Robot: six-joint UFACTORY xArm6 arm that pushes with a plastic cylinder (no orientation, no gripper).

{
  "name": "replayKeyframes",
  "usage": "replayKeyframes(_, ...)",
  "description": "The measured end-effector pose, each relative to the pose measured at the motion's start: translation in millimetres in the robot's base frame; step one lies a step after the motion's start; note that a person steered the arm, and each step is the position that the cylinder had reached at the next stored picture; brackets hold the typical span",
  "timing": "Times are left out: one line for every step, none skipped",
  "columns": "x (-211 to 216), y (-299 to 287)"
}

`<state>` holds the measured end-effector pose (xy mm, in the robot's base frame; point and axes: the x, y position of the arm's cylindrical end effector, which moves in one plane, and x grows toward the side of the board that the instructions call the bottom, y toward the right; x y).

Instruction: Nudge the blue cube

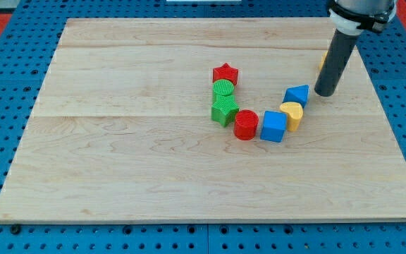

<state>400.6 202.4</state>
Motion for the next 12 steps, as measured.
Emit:
replayKeyframes(4.8, -1.6)
replayKeyframes(4.8, -25.2)
replayKeyframes(4.7, -47.5)
replayKeyframes(4.7, -48.6)
replayKeyframes(2.9, -25.0)
replayKeyframes(-1.3, 16.5)
replayKeyframes(-1.3, 33.5)
replayKeyframes(-7.1, 33.7)
replayKeyframes(-19.3, 34.6)
replayKeyframes(-30.1, 34.9)
replayKeyframes(-35.7, 34.9)
replayKeyframes(-38.3, 27.6)
